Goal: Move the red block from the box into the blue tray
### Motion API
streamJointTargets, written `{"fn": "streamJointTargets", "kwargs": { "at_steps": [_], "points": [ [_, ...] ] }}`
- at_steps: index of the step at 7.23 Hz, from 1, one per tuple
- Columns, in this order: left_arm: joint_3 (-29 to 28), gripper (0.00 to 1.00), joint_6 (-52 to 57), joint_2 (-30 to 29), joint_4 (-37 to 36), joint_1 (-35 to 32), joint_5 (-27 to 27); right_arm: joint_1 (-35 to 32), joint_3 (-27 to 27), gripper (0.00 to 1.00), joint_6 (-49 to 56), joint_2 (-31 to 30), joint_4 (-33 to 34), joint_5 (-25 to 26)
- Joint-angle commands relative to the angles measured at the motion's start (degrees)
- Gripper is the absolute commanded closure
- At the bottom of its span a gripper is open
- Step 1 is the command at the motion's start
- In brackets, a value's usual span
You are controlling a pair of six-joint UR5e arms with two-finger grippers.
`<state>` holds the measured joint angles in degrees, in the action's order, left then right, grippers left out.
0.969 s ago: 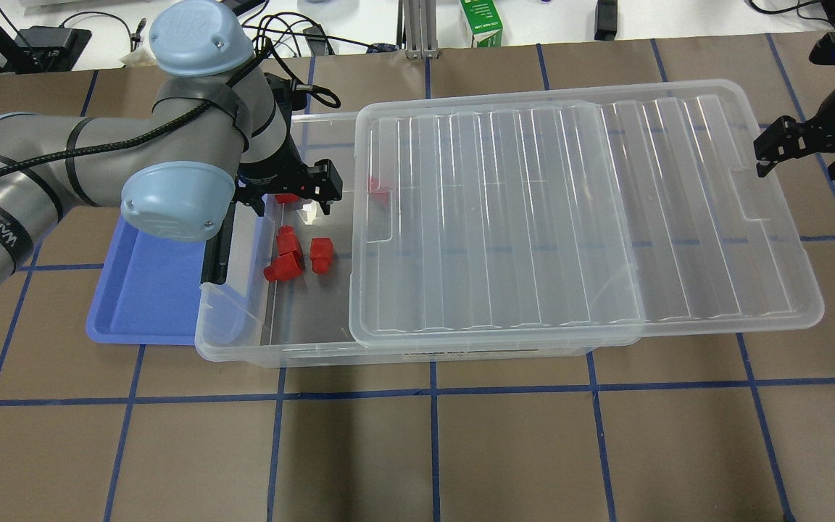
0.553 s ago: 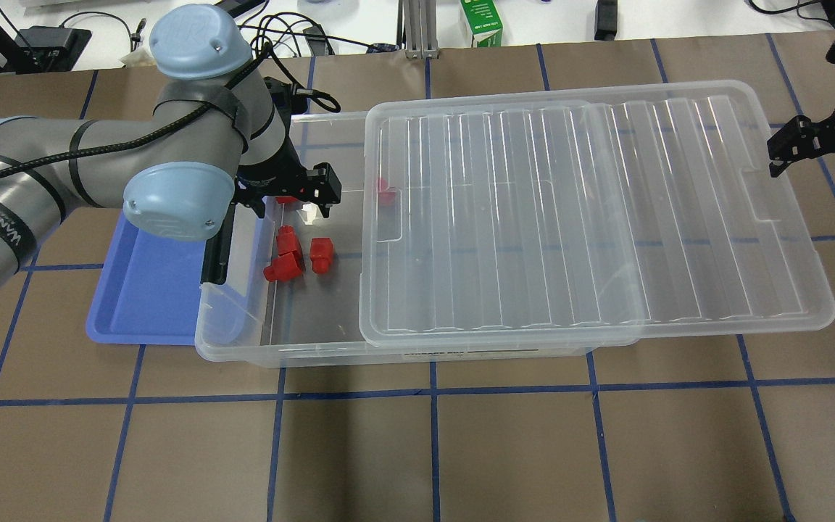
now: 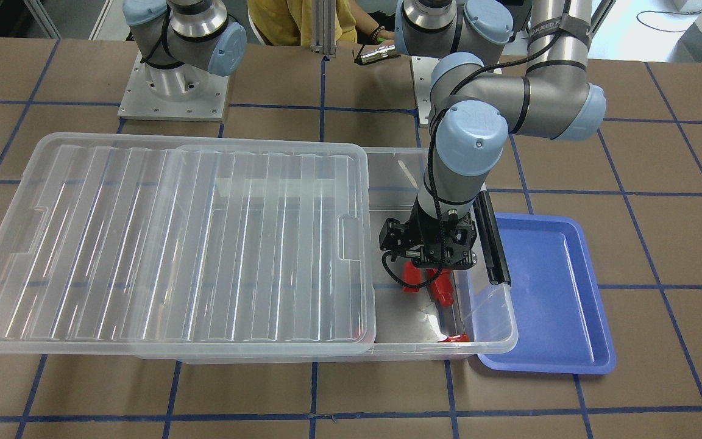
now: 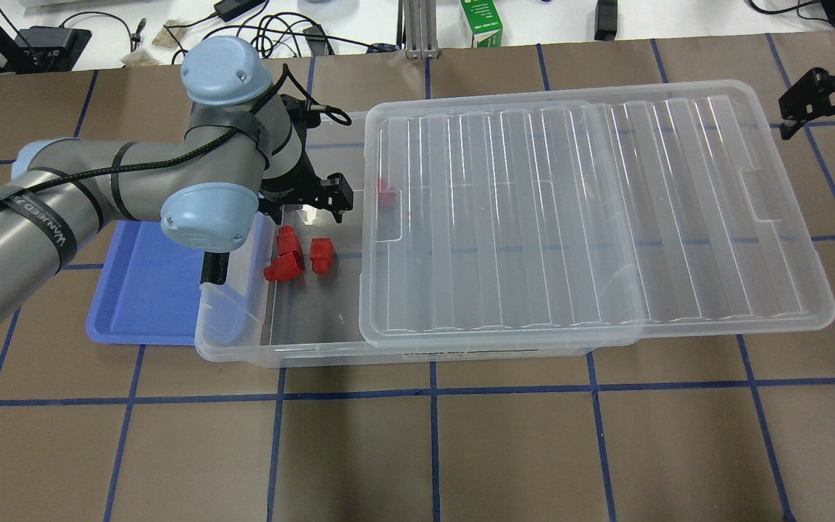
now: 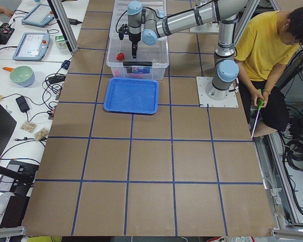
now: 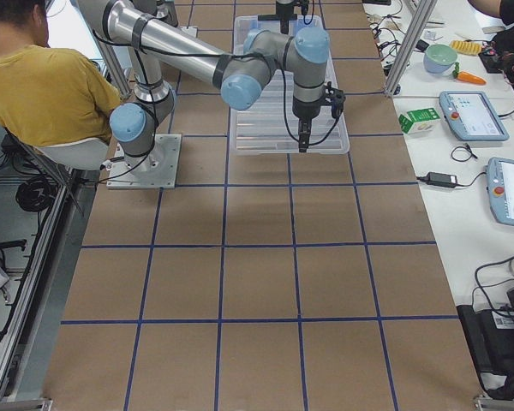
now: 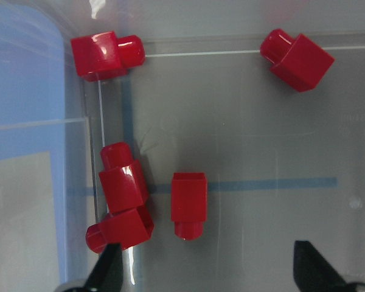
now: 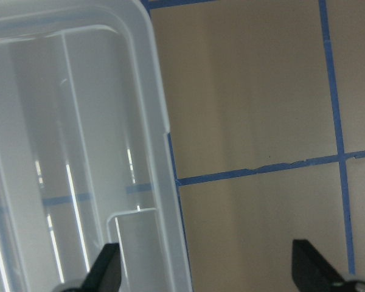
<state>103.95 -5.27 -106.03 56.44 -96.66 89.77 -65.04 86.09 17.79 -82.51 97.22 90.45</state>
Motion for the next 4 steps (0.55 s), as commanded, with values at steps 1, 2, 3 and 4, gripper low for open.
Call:
{"fn": "streamJointTargets", "kwargs": {
  "at_steps": [1, 2, 3, 4],
  "points": [
    [2.6, 0.0, 0.8, -1.8, -5.6, 0.3, 0.0, -0.4, -14.5, 0.0, -0.7, -0.2, -19.3, 0.1],
    [2.7, 0.0, 2.7, -1.9, -5.7, 0.4, 0.1, -0.7, -18.0, 0.0, -2.7, -0.9, -24.4, 0.3],
    [3.3, 0.0, 3.0, -2.2, -6.8, 0.4, 0.0, -2.4, -17.7, 0.0, -3.4, -2.2, -24.9, 1.0],
    [4.1, 0.0, 3.0, -2.7, -8.7, 0.4, 0.0, -4.5, -15.7, 0.0, -4.5, -2.5, -24.0, 2.4]
  ]
}}
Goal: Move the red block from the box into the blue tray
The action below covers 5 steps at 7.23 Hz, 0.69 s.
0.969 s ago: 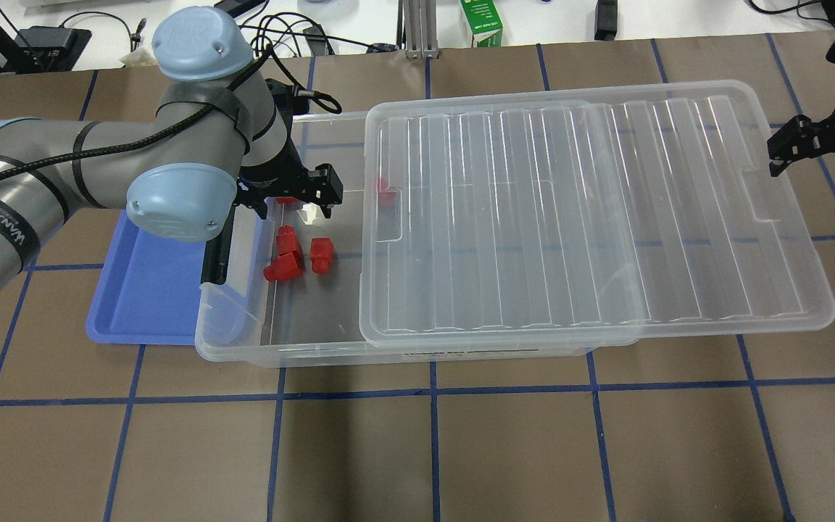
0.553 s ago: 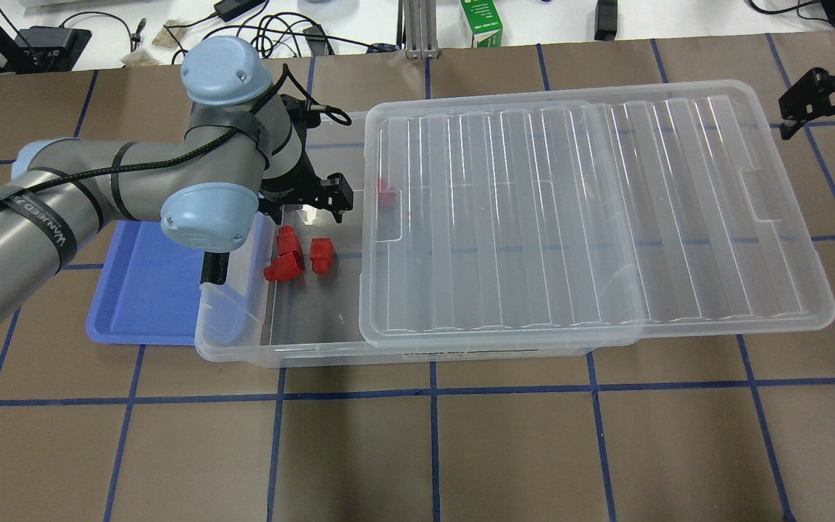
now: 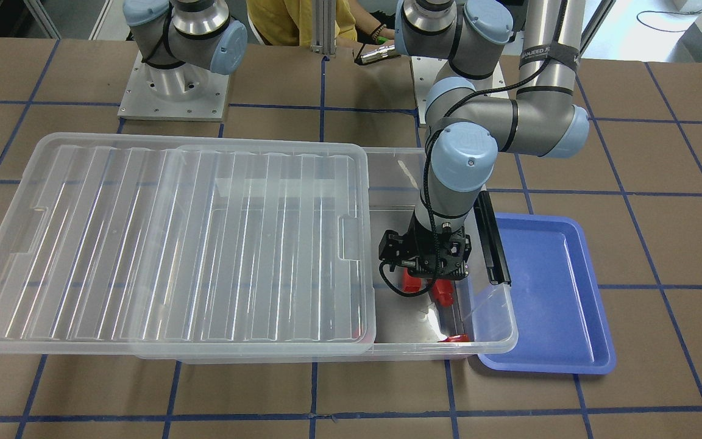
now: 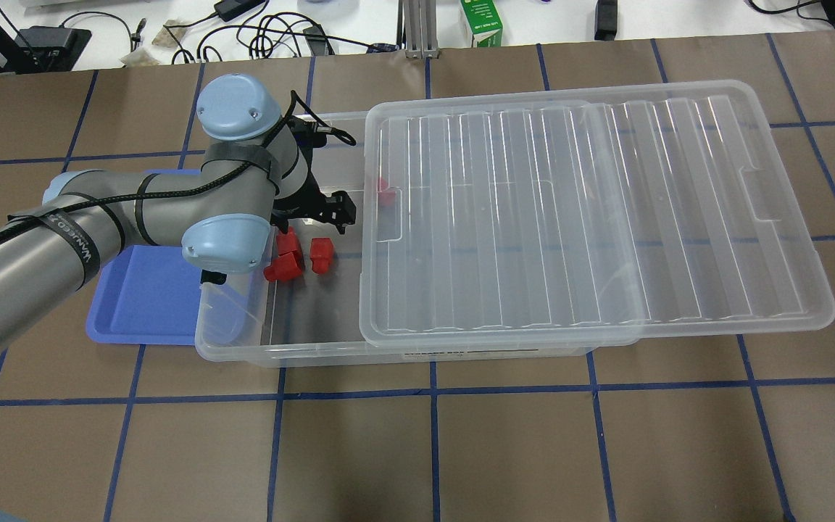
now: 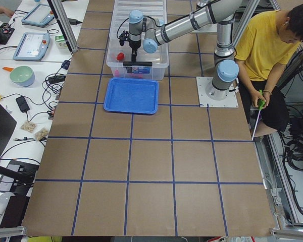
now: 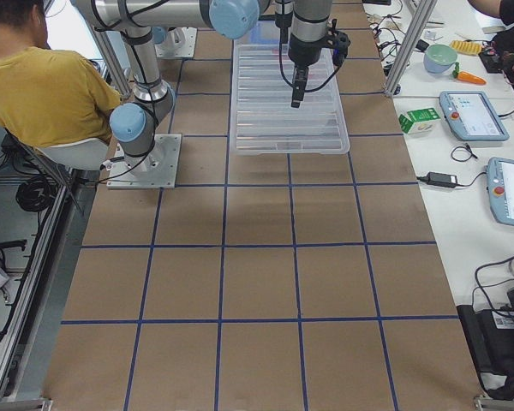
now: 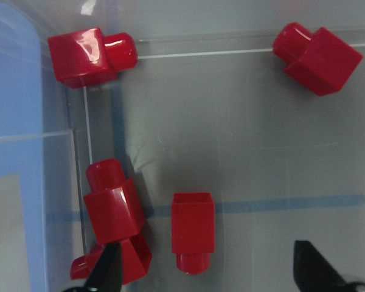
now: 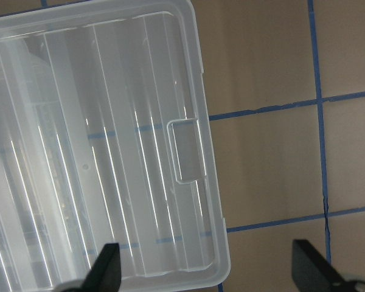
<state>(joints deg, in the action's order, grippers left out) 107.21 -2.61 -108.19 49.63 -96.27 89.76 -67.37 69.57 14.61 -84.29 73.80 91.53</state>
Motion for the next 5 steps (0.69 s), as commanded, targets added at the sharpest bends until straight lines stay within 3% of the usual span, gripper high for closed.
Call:
{"fn": "streamJointTargets", "kwargs": {
  "at_steps": [1, 3, 5],
  "points": [
    [2.3, 0.0, 0.9, -1.0, -4.3, 0.2, 0.0, -4.4, 1.4, 0.0, -5.2, -0.8, -0.6, 0.7],
    [4.2, 0.0, 1.0, -1.3, -6.7, 2.1, -1.6, -16.2, 1.8, 0.0, -16.9, -0.3, 1.9, 1.2],
    [4.2, 0.0, -1.1, -3.1, -8.8, 1.8, -2.0, -23.7, 1.5, 0.0, -26.5, 2.5, 6.5, 1.4]
  ]
}}
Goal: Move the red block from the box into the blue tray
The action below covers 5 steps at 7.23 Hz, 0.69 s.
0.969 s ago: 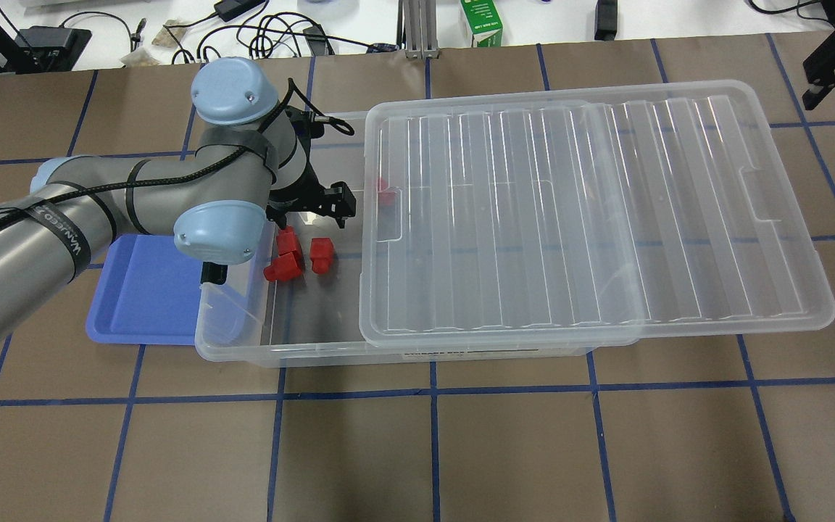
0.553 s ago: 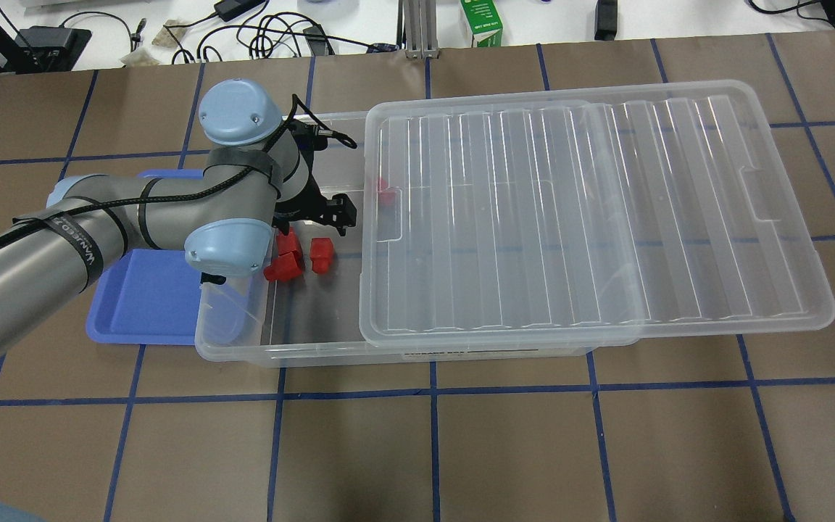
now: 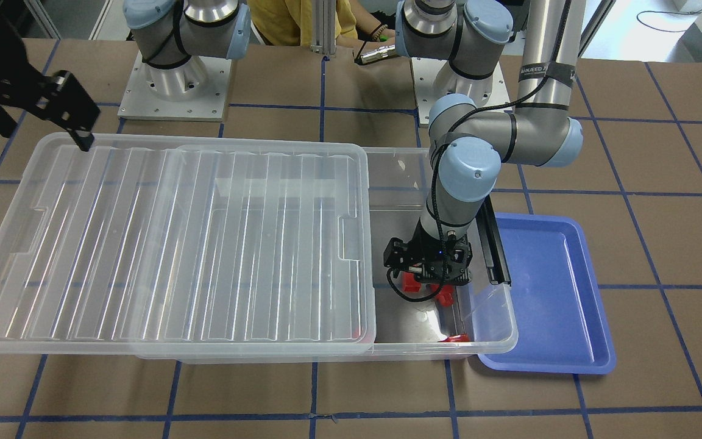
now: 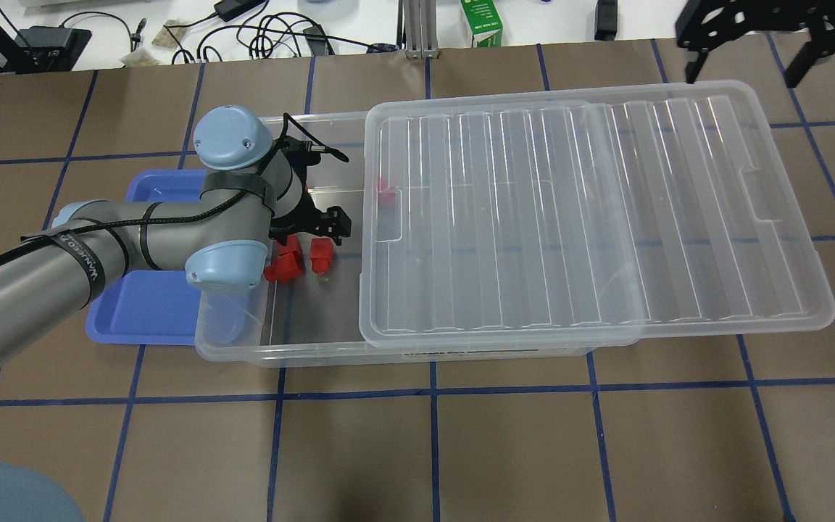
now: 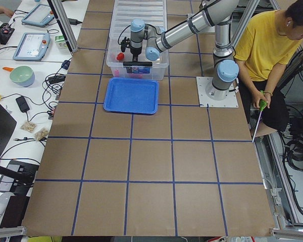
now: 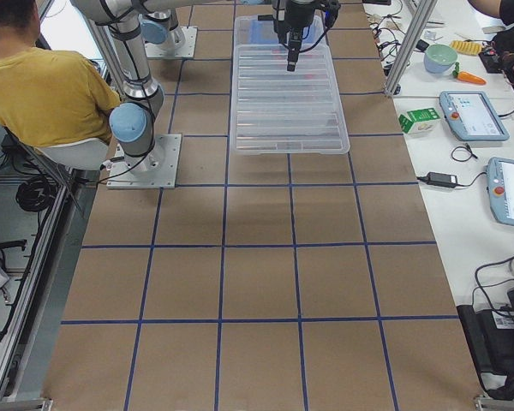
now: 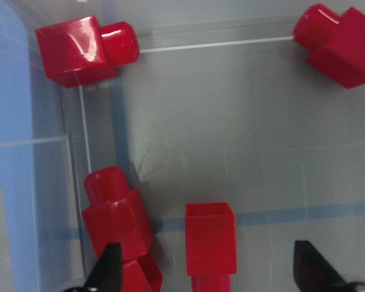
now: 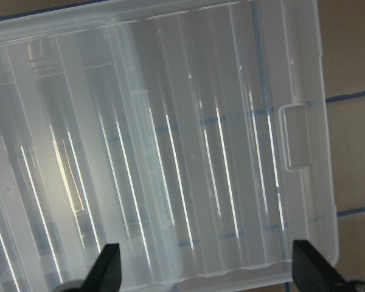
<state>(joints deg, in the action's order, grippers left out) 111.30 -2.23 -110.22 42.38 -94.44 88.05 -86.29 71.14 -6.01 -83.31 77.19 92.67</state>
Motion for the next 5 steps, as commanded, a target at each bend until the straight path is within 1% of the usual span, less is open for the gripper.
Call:
{"fn": "streamJointTargets", "kwargs": {
  "at_steps": [1, 3, 4, 5],
  "points": [
    [0.0, 0.0, -3.0, -1.8, -1.9, -0.1, -0.4, -5.7, 0.2, 0.0, -6.0, 1.7, 3.7, 0.1],
    [0.2, 0.0, -3.0, -2.3, -1.8, -0.3, -0.2, -5.7, 2.2, 0.0, -5.5, 1.7, 6.4, -0.3],
    [0.2, 0.04, -3.3, -2.4, -1.9, -0.5, -0.3, -5.7, 3.5, 0.0, -5.6, 1.7, 8.6, -0.2],
    [-0.1, 0.11, -3.9, -2.6, -2.0, -1.2, -0.2, -5.8, 3.9, 0.0, -5.4, 1.7, 8.8, 0.0]
  ]
}}
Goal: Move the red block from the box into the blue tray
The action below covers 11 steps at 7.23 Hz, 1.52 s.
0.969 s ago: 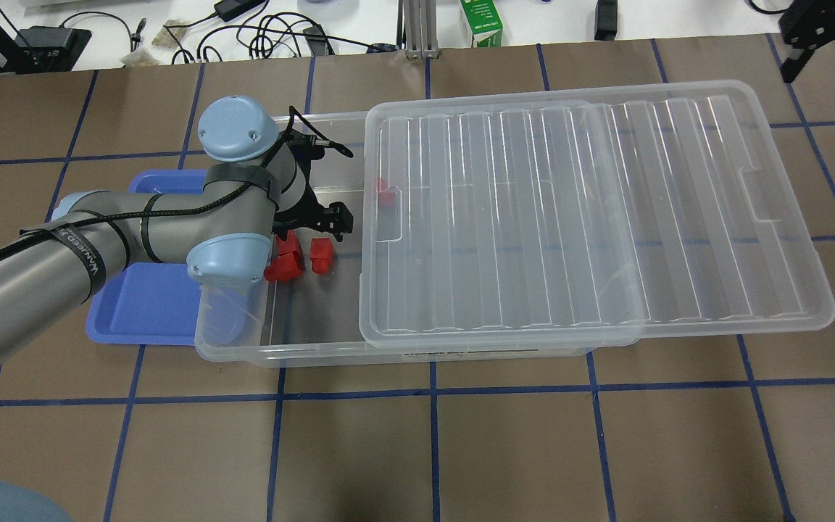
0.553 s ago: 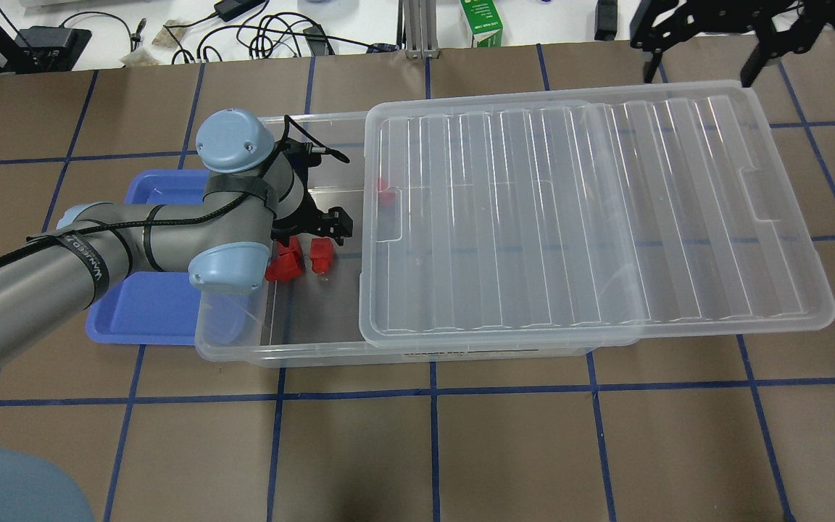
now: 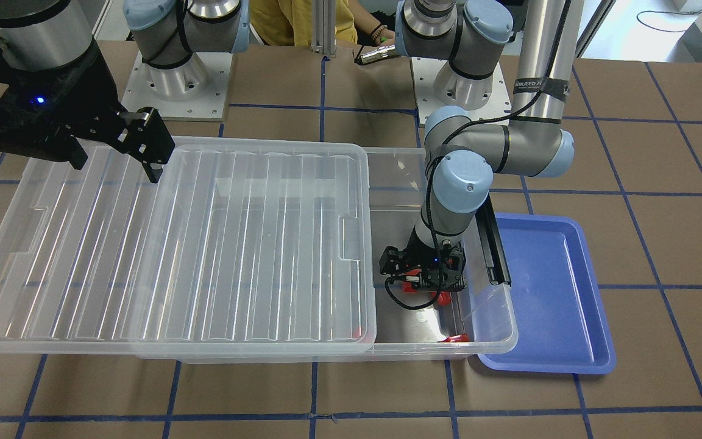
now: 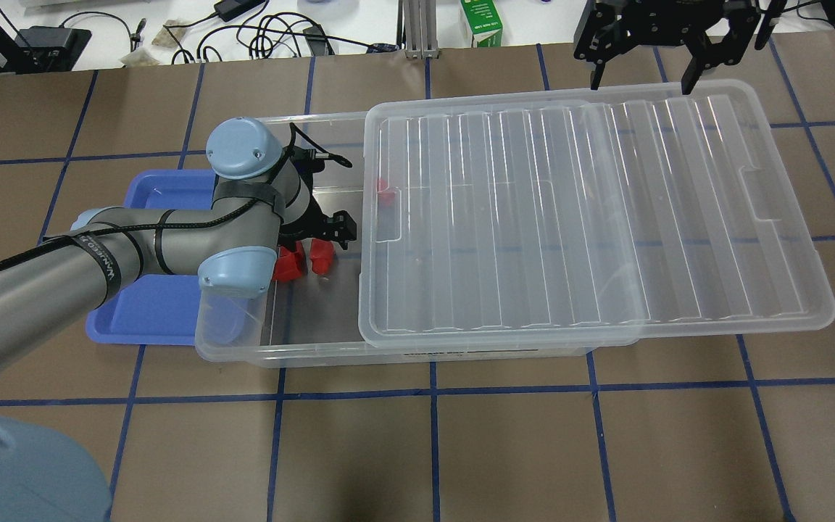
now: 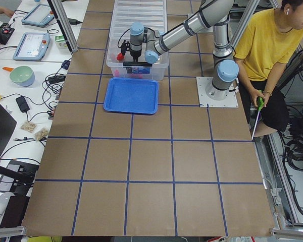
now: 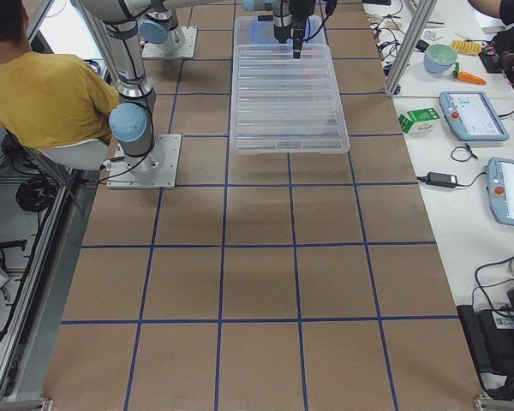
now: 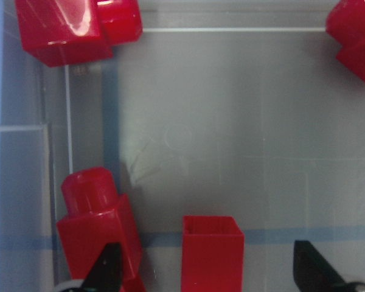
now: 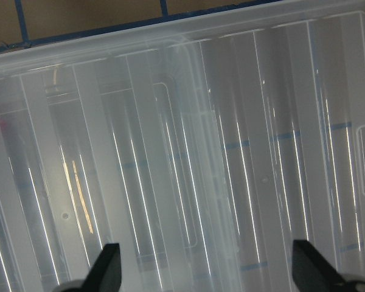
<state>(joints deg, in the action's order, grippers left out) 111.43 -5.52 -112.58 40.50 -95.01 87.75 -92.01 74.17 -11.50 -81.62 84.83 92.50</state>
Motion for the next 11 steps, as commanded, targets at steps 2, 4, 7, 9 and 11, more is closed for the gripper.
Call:
{"fn": "streamJointTargets", "kwargs": {
  "at_steps": [2, 4, 7, 9, 11],
  "points": [
    [-0.5, 0.11, -1.4, 0.0, -0.2, -0.9, 0.0, -0.1, 0.9, 0.0, -0.3, -0.2, 1.2, 0.2],
    [-0.5, 0.11, -0.7, 0.3, -0.2, -0.9, 0.0, -0.1, 1.2, 0.0, 0.3, -0.3, 1.2, 0.2],
    [-0.6, 0.09, -1.2, 0.9, -0.2, -1.0, -0.2, -0.1, 1.3, 0.0, 0.6, -0.4, 1.3, 0.3],
    [-0.9, 0.09, -1.7, 0.8, -0.2, -1.2, -0.2, -0.1, 1.3, 0.0, 0.6, -0.3, 1.3, 0.2],
    [-0.8, 0.09, -2.3, 0.2, -0.2, -1.3, -0.2, -0.1, 1.3, 0.0, 0.5, -0.3, 1.3, 0.2]
  ]
}}
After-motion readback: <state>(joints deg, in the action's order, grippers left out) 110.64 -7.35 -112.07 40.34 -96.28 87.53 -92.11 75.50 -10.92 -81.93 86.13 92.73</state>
